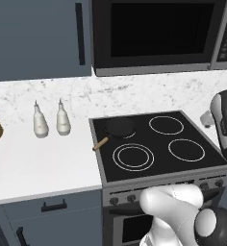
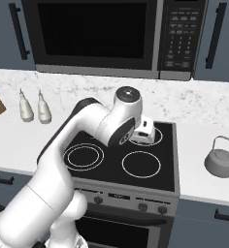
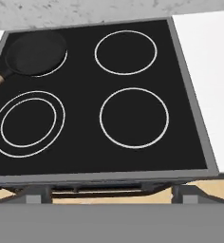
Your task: Pick the kettle from the counter and place it on a stove burner. Then turn the burner on.
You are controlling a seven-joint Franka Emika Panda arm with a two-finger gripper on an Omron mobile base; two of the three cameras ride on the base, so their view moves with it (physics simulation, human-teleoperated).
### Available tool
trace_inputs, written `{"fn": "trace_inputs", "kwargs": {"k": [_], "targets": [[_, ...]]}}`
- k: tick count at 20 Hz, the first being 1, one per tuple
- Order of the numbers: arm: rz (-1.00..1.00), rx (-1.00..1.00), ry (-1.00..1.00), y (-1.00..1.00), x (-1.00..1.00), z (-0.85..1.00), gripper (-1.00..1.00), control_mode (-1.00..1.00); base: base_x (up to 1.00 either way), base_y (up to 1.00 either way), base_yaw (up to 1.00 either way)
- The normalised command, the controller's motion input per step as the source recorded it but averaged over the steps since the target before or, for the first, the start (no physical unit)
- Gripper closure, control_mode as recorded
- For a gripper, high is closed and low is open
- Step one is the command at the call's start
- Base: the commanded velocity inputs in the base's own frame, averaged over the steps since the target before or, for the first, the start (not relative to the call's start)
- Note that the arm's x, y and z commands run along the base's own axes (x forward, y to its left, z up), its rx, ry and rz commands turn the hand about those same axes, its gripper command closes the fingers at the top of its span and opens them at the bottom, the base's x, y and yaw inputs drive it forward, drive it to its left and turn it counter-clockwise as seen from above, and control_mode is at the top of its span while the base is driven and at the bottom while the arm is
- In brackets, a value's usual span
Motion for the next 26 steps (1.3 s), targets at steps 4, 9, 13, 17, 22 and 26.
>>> {"fn": "trace_inputs", "kwargs": {"k": [4,9,13,17,22,26], "targets": [[-0.42,0.12,0.0,-0.39,0.05,-0.21,-1.0,-1.0,0.0,0.0,0.0],[-0.51,0.08,0.0,-0.27,0.12,-0.36,-1.0,-1.0,0.0,0.0,0.0],[-0.56,0.06,0.0,-0.33,0.01,-0.42,-1.0,-1.0,0.0,0.0,0.0],[-0.35,0.1,0.0,-0.46,0.1,-0.14,-1.0,-1.0,0.0,0.0,0.0],[-0.18,0.1,0.0,-0.54,0.18,0.0,-1.0,-1.0,0.0,0.0,0.0],[-0.1,0.03,0.0,-0.35,0.16,0.0,-1.0,-1.0,0.0,0.0,0.0]]}}
